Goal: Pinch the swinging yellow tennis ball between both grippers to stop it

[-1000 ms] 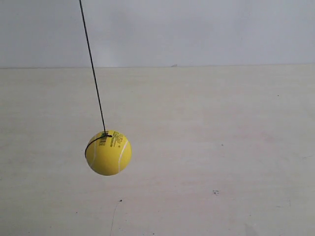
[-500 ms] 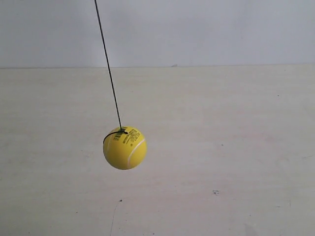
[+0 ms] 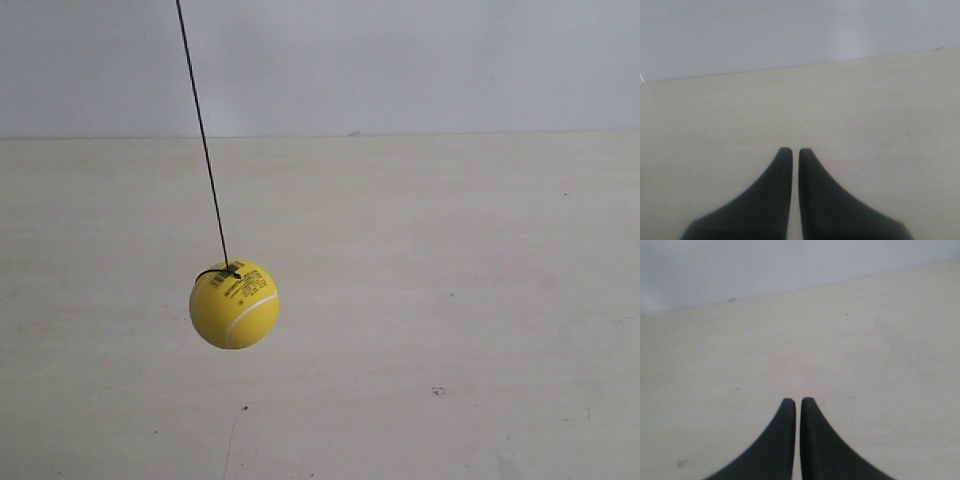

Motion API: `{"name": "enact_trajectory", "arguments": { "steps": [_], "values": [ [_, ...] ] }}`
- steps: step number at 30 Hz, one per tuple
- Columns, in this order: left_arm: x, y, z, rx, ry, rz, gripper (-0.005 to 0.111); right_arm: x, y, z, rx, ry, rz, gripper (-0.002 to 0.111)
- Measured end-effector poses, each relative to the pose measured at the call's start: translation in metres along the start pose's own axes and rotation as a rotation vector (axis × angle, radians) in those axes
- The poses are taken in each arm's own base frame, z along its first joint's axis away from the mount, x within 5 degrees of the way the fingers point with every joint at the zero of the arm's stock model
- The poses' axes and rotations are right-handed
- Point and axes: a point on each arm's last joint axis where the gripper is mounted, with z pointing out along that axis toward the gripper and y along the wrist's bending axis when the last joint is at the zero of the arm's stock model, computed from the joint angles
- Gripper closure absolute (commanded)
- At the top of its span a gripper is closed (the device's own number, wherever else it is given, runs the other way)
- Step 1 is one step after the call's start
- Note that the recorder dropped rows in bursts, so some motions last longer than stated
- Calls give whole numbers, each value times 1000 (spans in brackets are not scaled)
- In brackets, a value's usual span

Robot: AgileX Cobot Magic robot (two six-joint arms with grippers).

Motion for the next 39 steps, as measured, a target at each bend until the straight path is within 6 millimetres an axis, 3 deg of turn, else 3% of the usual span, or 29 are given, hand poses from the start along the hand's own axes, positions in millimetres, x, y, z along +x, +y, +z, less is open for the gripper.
{"name": "enact_trajectory", "arguments": {
  "steps": [3,7,39],
  "values": [
    [0,0,0,0,0,0,102,0,0,0,0,0,-206,108],
    [0,0,0,0,0,0,102,0,0,0,0,0,-301,108],
    [0,0,0,0,0,0,102,0,0,0,0,0,-326,108]
  ]
}}
